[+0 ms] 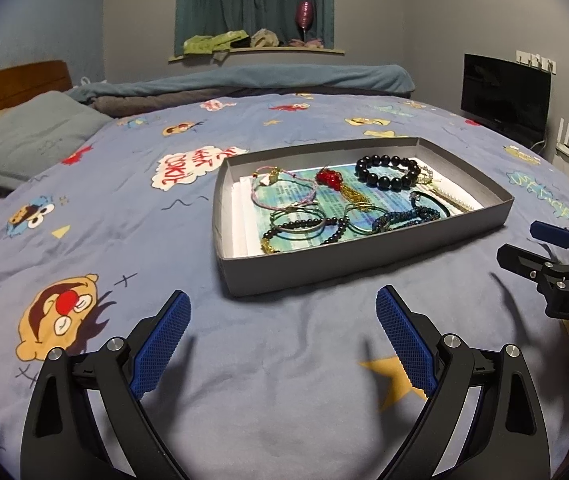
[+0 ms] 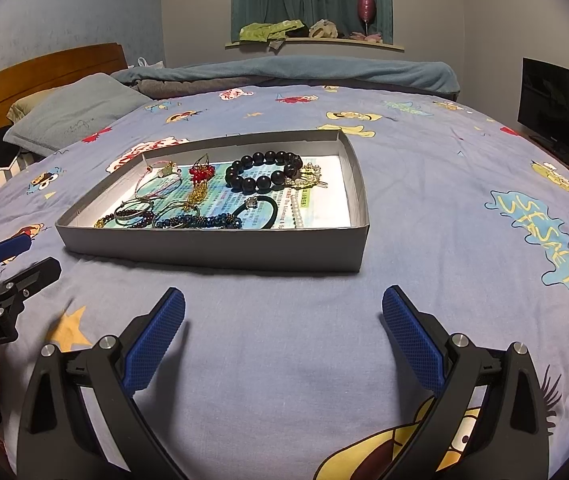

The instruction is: Organize jewelry

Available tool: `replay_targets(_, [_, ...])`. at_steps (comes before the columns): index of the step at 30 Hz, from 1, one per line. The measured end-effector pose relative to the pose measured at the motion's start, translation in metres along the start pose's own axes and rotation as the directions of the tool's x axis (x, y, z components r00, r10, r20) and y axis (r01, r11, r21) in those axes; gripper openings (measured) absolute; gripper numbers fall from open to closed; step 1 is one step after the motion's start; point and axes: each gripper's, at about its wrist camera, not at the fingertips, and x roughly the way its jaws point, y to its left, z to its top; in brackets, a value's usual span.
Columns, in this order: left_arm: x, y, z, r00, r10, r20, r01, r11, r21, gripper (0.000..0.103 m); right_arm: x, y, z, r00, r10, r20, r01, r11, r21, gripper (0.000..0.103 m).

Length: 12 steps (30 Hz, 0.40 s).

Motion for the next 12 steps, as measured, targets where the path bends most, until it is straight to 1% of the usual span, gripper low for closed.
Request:
replay_targets(1, [0.0003,-0.0011,0.0004,1.000,-0.017,0.002,0.017,1.000,0.008,0.093,0.0004,0.0000,0.0002,1.000,0.000,0.001,0.000,1.000,0.000,0.098])
replay_targets(6, [0.0046,-0.0071,-0.0002,1.000,-0.002,-0.022,0.003,0.999,0.045,0.093,0.0016,-0.0001,0.0001,1.000,0.000,-0.002,0.000,1.000,0.000,0.098])
replay_targets(8, [0.0062,-0.0080,-0.0003,0.999,0.011,-0.034,-0.009,0.999,0.047,0.093,0.0019,-0.0001,0.0004,1.000,-0.001,-0.002,0.001,1.000,0.000,0.098])
replay_targets(12, [0.0087,-0.0060,-0.0007,0.999,0.010,-0.046,-0.008,0.999,0.037,0.093,0.0031,-0.0004,-0.0001,1.000,-0.001,-0.003,0.001,1.000,0.001,0.098])
